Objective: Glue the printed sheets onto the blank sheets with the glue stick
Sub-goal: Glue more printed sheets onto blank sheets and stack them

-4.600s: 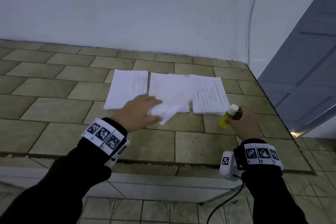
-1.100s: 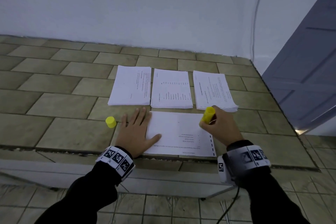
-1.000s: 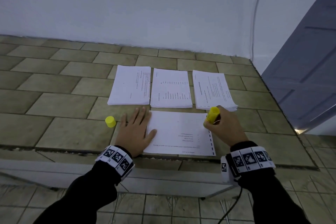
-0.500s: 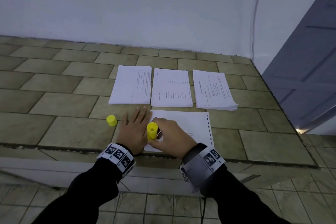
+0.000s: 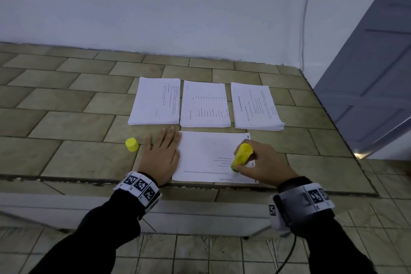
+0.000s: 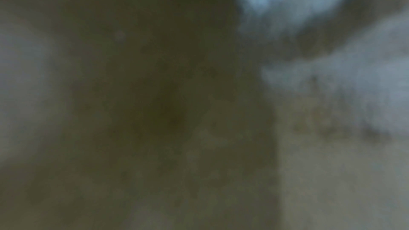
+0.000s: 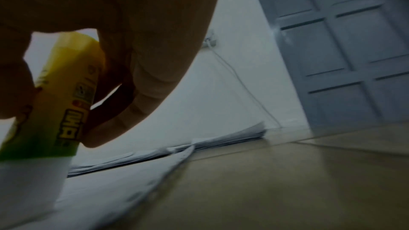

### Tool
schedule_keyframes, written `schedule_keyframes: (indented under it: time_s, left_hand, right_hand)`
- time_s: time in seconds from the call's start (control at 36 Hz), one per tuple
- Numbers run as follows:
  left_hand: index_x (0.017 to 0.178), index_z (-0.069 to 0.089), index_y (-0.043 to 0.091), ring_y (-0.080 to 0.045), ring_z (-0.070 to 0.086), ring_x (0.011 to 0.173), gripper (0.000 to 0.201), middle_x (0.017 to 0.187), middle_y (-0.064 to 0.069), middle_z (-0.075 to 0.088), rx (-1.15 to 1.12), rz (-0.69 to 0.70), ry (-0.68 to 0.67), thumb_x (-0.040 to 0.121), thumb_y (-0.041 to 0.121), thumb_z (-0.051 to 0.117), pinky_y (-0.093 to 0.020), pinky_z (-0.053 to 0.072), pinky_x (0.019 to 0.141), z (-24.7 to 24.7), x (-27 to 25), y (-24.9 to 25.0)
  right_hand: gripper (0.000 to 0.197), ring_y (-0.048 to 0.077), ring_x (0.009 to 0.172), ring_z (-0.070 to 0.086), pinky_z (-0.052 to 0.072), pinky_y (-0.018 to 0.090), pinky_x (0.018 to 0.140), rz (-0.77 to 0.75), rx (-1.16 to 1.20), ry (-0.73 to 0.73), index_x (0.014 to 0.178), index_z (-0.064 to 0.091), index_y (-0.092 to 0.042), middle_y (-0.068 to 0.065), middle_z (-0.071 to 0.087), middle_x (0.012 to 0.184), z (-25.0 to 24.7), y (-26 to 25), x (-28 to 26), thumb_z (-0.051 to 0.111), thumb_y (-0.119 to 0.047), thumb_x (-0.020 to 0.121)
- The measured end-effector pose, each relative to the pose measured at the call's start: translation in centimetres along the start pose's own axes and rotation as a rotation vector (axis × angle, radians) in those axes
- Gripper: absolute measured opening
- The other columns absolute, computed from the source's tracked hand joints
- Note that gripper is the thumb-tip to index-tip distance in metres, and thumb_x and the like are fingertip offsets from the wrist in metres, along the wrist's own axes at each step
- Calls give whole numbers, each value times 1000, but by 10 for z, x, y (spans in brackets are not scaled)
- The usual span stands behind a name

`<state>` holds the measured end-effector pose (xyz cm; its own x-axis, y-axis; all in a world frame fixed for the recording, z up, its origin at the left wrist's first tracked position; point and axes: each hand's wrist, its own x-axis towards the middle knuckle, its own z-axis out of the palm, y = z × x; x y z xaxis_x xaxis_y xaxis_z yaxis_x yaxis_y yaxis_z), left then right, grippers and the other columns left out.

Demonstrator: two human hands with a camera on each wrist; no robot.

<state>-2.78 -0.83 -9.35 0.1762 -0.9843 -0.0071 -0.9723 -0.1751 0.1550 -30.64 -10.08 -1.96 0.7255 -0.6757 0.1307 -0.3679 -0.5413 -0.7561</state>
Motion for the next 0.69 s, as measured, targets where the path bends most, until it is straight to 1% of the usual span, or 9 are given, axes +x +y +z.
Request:
schedule_keyframes:
  time_s: [0.08, 0.17, 0.22, 0.31, 0.36, 0.47, 0.53, 0.61, 0.69]
  left_hand:
    - [157, 13, 20, -22, 3, 151, 81, 164, -1, 5, 6, -1, -11, 84, 47, -10, -54, 3, 118, 0, -1, 0]
    - [157, 14, 19, -23, 4, 151, 81, 164, -2, 6, -2, 5, -7, 84, 47, -9, -55, 4, 118, -1, -1, 1]
    - [157, 16, 19, -24, 6, 151, 80, 164, -3, 8, -3, 8, -4, 85, 46, -8, -55, 6, 118, 1, -1, 1]
    - [156, 19, 18, -25, 9, 151, 78, 164, -4, 11, -6, 12, 0, 87, 45, -5, -57, 8, 117, 3, 0, 1]
    - [156, 20, 18, -25, 10, 151, 77, 163, -3, 13, -1, 11, 4, 88, 44, -4, -57, 8, 117, 4, 1, 0]
    - [157, 14, 19, -23, 5, 151, 79, 164, -2, 7, 16, 6, -8, 85, 45, -9, -55, 4, 118, 3, 0, 0]
    - [157, 13, 19, -23, 4, 151, 80, 164, -2, 6, 16, 6, -10, 85, 45, -9, -54, 3, 118, 2, 0, 1]
    - [157, 16, 19, -24, 6, 151, 79, 164, -2, 9, 13, 9, -6, 86, 46, -7, -55, 5, 118, 2, 0, 2]
    - [156, 18, 19, -25, 8, 151, 77, 164, -3, 11, -5, 18, -7, 88, 47, -4, -57, 7, 117, 3, 1, 1]
  right_hand:
    - [16, 11, 73, 65, 56, 30, 70, 96, -1, 53, 74, 65, -10, -7, 68, 80, -14, 11, -9, 80, -6, 72]
    - [18, 13, 74, 66, 57, 33, 71, 154, 2, 71, 75, 65, -14, -3, 69, 77, -23, 17, -16, 80, -6, 70]
    - [17, 11, 73, 66, 56, 33, 72, 152, -2, 72, 74, 65, -13, -4, 69, 77, -24, 19, -18, 80, -6, 70]
    - [20, 10, 72, 65, 56, 34, 70, 119, -40, 100, 75, 63, -19, -7, 68, 76, -21, 16, -15, 80, -10, 70]
    - [18, 11, 72, 65, 55, 31, 68, 60, -13, 102, 75, 63, -16, -9, 67, 78, -15, 9, -10, 80, -11, 73]
    - [14, 11, 77, 65, 55, 27, 69, -71, 59, 4, 77, 66, -7, -5, 66, 88, 8, -14, 8, 78, -12, 79]
    - [16, 9, 78, 64, 56, 28, 72, -71, 53, -55, 89, 67, -7, -3, 66, 94, 23, -25, 19, 78, -14, 79]
    - [32, 8, 78, 65, 56, 29, 77, -41, 48, -158, 107, 62, -13, 0, 67, 99, 45, -41, 33, 79, -17, 79]
    - [33, 16, 84, 65, 56, 33, 79, -65, 15, -237, 107, 60, -10, 6, 67, 101, 61, -52, 44, 77, -14, 80]
